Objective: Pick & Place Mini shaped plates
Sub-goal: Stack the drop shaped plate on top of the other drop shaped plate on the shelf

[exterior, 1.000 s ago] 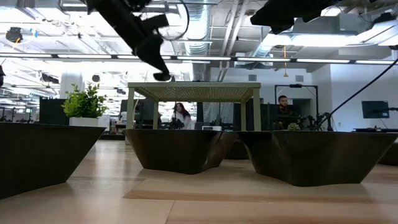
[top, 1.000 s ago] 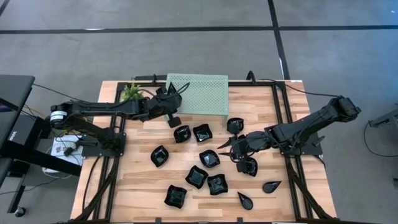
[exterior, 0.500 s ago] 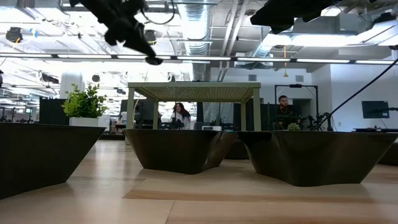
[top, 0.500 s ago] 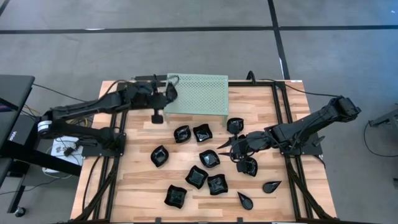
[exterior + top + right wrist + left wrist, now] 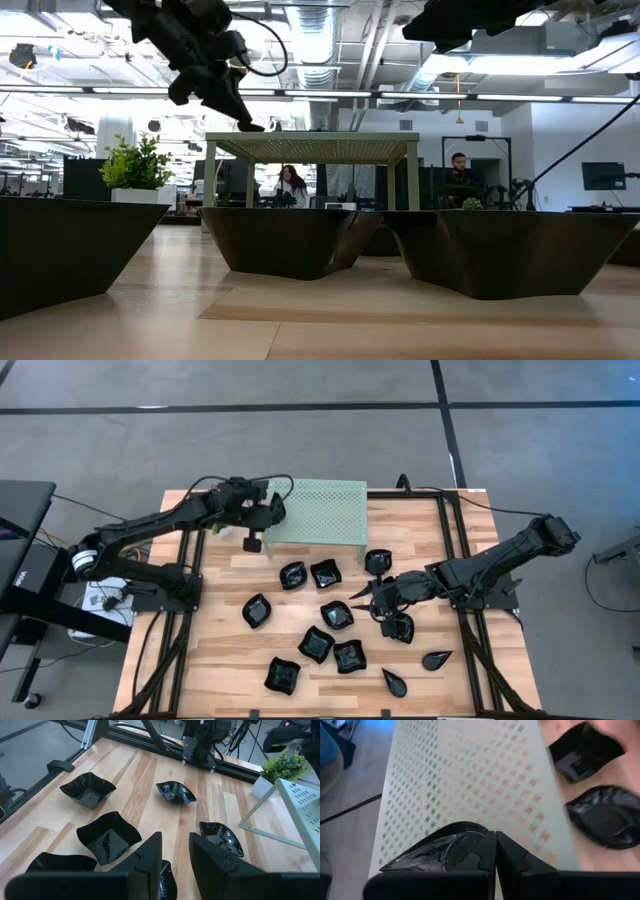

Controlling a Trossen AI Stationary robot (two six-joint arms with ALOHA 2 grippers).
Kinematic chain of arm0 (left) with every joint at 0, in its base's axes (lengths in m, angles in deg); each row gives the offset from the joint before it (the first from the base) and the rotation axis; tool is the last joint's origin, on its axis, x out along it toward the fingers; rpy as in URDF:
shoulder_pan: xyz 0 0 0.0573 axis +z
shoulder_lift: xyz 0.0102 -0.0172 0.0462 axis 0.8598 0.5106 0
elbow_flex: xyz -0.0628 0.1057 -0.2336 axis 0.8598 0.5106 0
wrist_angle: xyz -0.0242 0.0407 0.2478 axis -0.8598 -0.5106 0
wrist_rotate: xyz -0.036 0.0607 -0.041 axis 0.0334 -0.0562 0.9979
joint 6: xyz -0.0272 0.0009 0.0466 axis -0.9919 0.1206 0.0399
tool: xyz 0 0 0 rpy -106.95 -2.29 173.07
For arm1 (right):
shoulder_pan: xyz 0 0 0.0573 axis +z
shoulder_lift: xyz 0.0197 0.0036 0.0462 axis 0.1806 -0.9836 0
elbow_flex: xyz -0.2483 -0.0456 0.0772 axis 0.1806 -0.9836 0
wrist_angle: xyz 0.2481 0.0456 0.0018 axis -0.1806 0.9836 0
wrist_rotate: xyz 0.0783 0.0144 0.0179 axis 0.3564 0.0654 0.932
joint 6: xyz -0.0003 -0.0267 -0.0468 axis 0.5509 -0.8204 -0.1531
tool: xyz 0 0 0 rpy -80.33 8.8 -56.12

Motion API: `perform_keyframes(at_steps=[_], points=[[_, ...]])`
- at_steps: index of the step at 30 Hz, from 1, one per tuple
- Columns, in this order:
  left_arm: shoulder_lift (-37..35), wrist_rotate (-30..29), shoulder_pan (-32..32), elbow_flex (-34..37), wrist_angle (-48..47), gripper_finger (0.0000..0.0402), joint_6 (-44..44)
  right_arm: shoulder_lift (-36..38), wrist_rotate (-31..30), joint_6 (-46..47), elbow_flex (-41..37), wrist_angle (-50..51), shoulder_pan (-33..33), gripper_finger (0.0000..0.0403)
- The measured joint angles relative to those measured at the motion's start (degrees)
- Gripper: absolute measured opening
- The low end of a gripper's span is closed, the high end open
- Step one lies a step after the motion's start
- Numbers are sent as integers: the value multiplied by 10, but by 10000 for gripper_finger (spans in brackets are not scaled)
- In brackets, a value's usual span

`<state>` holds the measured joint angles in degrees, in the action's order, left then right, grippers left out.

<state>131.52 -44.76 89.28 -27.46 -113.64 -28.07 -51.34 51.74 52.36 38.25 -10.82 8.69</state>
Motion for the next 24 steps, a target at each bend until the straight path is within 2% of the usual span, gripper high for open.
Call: perform_keyframes(at_steps=[6,14,17,24], points=[[3,-4,0,0,3,7,-2,0,0,0,0,0,0,93],[3,-71,0,0,5,25,-41,0,0,0,0,0,0,93],[3,-75,-4,0,7,33,-49,0,0,0,0,0,0,93],[2,-72,-77,1,86,55,-84,0,0,1,0,0,0,93]])
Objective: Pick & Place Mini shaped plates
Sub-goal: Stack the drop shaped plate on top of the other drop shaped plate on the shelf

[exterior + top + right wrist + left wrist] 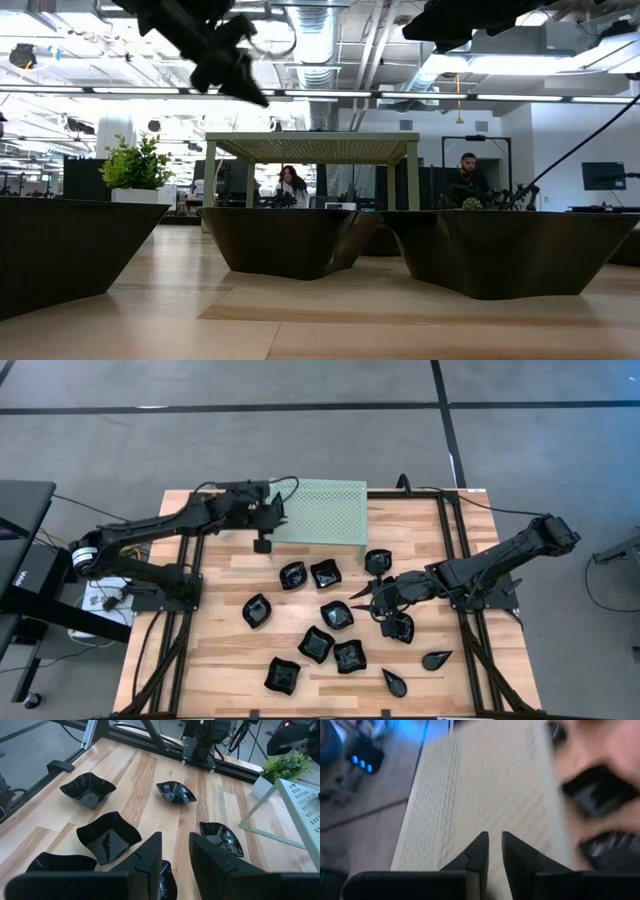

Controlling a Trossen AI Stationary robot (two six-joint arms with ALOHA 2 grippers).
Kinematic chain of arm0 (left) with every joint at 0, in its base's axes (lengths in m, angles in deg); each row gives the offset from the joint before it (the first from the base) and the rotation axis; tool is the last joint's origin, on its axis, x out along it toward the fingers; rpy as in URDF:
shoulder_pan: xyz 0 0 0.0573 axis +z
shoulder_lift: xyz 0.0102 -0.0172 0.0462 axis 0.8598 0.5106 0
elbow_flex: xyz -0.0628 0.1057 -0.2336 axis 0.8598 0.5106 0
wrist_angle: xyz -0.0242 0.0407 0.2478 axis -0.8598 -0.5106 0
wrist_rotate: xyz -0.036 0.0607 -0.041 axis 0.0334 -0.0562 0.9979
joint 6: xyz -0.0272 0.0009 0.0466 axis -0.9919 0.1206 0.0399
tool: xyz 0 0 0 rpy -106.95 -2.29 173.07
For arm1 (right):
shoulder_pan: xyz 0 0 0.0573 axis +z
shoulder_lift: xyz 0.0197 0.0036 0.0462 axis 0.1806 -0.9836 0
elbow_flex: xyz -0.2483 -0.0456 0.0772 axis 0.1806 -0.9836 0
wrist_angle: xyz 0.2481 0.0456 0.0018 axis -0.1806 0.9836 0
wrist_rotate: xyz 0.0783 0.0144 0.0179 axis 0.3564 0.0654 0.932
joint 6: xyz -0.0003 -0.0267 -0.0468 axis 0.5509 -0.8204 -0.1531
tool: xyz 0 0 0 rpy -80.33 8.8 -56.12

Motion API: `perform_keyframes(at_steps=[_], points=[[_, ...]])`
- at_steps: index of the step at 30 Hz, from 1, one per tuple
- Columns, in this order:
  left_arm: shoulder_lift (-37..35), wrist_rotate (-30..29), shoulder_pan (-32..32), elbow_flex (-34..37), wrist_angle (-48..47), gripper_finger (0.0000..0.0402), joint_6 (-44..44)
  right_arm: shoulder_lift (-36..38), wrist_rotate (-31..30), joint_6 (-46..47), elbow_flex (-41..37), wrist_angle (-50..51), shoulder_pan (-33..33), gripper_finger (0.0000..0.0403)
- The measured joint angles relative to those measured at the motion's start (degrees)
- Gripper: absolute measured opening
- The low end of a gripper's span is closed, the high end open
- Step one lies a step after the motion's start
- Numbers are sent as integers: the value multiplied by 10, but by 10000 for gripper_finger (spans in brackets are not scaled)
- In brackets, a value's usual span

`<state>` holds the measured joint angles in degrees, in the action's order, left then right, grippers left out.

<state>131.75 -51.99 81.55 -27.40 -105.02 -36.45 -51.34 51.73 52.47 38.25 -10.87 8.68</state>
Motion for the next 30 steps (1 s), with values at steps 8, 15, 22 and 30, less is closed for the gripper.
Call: perform_keyframes(at_steps=[8,15,22,30], points=[[0,69,-145,0,35,59,-154,0,-1,21,0,-2,-4,93],[0,56,-244,0,35,58,-191,0,-10,54,20,29,21,93],[0,13,-283,0,34,56,-191,-44,-47,149,75,139,114,93],[0,2,-283,0,34,56,-194,-202,120,335,173,268,178,93]])
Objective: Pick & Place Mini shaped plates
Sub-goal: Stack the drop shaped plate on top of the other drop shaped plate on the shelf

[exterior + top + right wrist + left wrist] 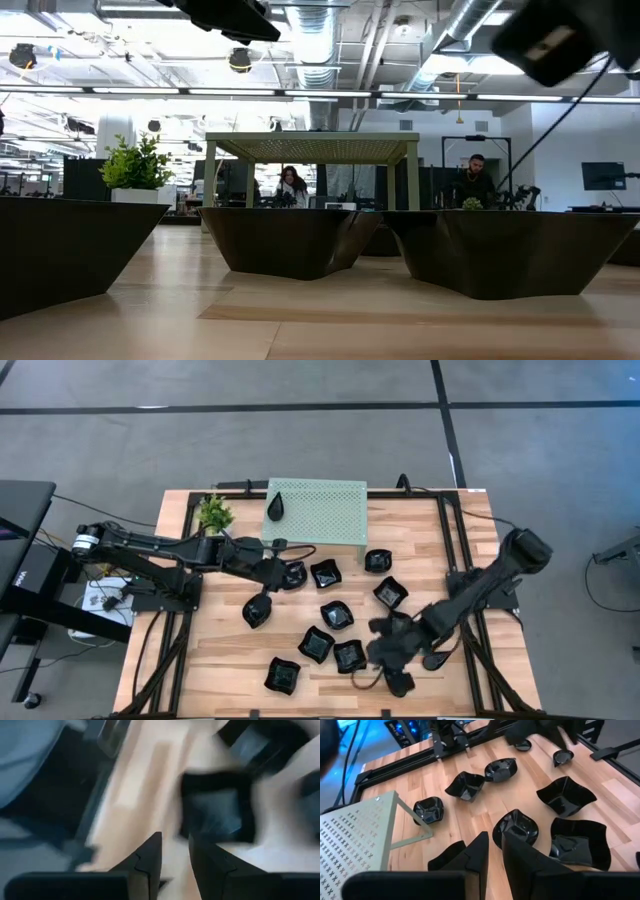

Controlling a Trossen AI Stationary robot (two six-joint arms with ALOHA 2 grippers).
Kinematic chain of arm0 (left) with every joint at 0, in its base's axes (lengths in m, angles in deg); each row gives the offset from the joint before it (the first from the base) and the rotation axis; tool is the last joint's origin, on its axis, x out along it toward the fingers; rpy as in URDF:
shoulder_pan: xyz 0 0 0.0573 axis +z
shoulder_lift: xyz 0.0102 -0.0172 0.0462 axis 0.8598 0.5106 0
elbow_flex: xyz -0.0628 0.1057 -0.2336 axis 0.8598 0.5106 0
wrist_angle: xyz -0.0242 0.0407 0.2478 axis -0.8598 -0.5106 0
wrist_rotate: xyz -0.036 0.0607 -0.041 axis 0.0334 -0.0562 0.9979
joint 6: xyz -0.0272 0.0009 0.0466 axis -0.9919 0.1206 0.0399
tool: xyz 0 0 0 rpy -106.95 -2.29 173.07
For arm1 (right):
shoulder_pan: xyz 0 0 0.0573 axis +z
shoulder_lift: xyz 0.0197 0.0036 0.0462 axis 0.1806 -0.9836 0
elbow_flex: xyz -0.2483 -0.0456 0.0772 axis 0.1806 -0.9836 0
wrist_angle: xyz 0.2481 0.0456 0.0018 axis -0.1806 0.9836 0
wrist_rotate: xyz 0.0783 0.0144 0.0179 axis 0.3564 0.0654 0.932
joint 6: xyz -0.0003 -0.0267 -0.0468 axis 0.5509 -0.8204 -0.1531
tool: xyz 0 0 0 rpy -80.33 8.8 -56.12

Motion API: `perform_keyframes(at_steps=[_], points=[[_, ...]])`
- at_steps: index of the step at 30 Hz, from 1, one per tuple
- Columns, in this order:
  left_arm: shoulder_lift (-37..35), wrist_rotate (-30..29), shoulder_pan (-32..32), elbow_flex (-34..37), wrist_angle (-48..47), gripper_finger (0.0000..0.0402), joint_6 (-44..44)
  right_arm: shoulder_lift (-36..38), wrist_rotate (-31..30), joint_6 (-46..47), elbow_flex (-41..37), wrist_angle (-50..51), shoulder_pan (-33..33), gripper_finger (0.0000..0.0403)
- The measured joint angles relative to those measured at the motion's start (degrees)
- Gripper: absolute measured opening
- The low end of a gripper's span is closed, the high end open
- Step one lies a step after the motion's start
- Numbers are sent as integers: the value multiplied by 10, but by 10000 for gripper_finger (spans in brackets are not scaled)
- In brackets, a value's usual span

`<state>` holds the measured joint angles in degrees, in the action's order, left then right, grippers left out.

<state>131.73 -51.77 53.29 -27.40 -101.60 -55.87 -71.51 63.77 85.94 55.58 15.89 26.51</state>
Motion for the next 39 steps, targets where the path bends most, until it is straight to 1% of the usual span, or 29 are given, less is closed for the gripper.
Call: perform_keyframes(at_steps=[2,4,8,13,15,17,21,28,30,34,37,39], points=[[0,-8,0,0,0,56,-18,-31,17,44,42,63,15,93],[0,-17,0,0,0,56,-43,-58,18,76,80,125,32,93],[0,-20,0,0,0,56,-63,-104,28,141,132,188,70,93],[0,-20,0,0,0,56,-60,-157,31,223,148,198,116,93],[0,-20,0,0,0,56,-59,-177,43,265,148,218,134,93],[0,-20,0,0,0,56,-59,-195,48,285,148,250,154,93],[0,-20,0,0,2,56,-59,-217,46,278,148,288,178,93],[0,-20,0,0,5,56,-59,-222,39,280,173,299,178,93],[0,-20,0,0,5,56,-59,-222,30,253,184,299,178,93],[0,-20,0,0,5,56,-59,-222,-11,175,189,292,178,93],[0,-20,0,0,5,56,-59,-222,-46,138,190,292,178,93],[0,-20,0,0,5,56,-59,-222,-49,124,190,292,178,93]])
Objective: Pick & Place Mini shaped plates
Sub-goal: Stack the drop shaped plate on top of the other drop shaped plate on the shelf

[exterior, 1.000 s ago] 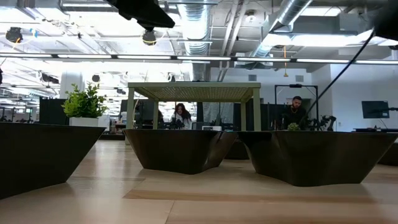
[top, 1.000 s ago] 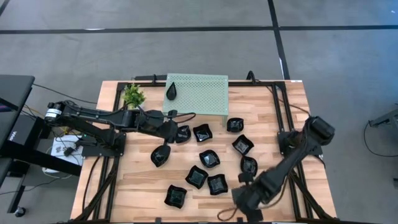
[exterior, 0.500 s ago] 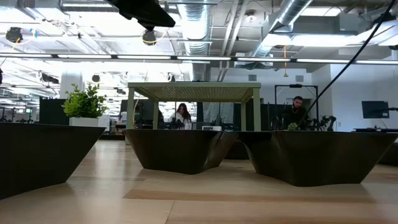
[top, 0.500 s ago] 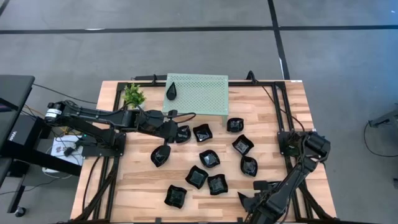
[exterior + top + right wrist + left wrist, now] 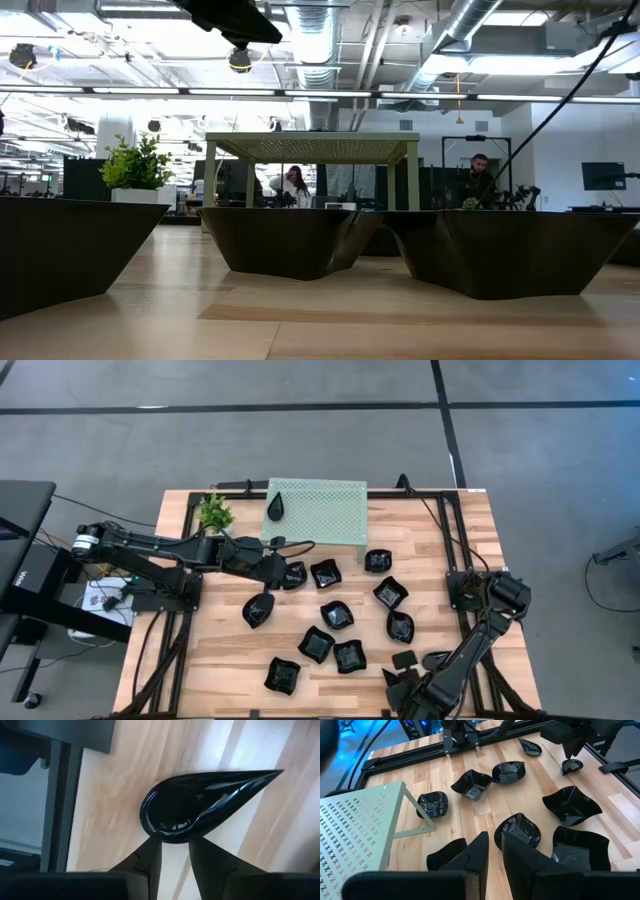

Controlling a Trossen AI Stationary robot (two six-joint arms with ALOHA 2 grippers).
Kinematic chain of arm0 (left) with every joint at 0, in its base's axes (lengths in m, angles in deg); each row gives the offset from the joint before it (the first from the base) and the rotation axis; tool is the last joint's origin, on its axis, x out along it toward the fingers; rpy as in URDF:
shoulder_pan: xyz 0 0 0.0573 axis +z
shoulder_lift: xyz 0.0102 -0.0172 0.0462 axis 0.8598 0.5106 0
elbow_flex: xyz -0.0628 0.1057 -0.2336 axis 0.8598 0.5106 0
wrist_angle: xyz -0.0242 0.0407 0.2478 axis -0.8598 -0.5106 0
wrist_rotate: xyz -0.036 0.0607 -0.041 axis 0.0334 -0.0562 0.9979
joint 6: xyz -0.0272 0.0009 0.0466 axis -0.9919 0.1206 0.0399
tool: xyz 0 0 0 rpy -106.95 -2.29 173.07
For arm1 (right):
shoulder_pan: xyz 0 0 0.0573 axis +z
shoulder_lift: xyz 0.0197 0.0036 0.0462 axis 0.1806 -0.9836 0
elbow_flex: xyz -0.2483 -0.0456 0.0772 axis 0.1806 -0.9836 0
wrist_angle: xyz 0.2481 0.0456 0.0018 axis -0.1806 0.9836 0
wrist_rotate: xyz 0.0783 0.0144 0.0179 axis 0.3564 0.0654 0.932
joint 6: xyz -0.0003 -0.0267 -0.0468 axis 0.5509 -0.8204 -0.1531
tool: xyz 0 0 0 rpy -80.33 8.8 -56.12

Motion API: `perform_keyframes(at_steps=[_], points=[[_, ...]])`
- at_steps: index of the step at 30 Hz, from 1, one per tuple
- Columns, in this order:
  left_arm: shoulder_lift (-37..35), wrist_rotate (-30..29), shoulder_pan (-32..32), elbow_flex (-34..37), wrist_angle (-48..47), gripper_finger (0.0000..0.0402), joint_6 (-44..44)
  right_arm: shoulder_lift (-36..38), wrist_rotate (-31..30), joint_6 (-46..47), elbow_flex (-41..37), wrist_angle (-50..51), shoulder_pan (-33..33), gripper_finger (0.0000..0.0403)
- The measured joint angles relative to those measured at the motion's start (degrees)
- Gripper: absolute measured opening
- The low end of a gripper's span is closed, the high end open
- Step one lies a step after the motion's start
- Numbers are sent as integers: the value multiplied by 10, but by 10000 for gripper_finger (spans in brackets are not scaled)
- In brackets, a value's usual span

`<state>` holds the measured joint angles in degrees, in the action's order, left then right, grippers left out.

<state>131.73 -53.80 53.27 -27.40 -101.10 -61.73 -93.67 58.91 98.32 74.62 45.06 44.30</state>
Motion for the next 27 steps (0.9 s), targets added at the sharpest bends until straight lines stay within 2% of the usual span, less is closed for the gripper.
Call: perform_keyframes(at_steps=[8,14,23,27], points=[[0,0,0,0,0,56,-1,0,0,-10,0,-17,4,93],[0,0,0,0,0,56,-2,-24,4,-64,0,-63,6,93],[0,0,0,0,3,56,-2,-42,1,-73,0,-57,7,93],[0,0,0,0,4,56,-2,-45,1,-71,1,-58,7,76]])
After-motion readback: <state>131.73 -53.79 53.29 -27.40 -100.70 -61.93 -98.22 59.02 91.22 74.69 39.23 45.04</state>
